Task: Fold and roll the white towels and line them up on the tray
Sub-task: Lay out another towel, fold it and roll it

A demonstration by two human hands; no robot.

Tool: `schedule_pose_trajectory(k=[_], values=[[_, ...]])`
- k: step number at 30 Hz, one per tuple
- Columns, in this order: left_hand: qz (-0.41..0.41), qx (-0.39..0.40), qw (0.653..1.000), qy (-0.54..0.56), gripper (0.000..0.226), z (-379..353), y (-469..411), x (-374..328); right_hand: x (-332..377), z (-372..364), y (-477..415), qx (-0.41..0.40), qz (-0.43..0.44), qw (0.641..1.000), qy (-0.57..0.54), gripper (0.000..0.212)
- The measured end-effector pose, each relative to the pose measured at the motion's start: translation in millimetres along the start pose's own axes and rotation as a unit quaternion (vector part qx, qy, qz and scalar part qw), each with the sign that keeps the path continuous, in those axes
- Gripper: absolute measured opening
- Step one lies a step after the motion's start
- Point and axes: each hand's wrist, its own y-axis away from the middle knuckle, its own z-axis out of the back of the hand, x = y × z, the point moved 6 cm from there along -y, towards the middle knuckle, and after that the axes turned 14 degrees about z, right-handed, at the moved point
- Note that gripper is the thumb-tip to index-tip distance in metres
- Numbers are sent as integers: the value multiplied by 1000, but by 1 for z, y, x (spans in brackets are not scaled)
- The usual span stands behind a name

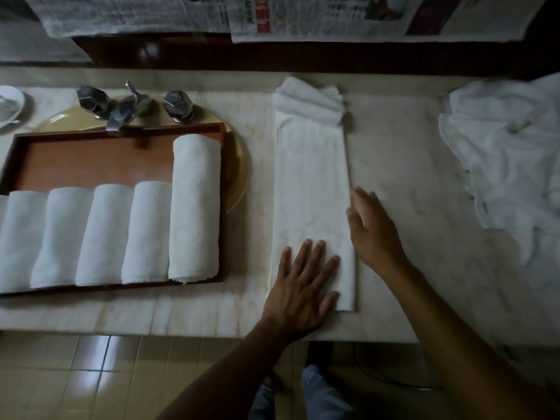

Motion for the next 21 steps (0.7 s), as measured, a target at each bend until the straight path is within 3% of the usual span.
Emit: schedule_pose_trajectory(k=[4,7,12,15,21], values=[[0,-4,1000,-10,63,-2,0,0,-9,-17,113,32,-4,996,79,67],[0,-1,1000,-10,61,-3,-1,1,-12,-29,146,37,10,992,118,76],[-18,-4,998,66,60,9,4,24,-20,-30,149,16,-3,997,76,73],[39,-35,992,117,58,17,15,75,-18,-31,149,8,-3,998,60,68],[39,-81,992,86,58,34,59,77,-5,-32,151,-3,17,999,31,60]])
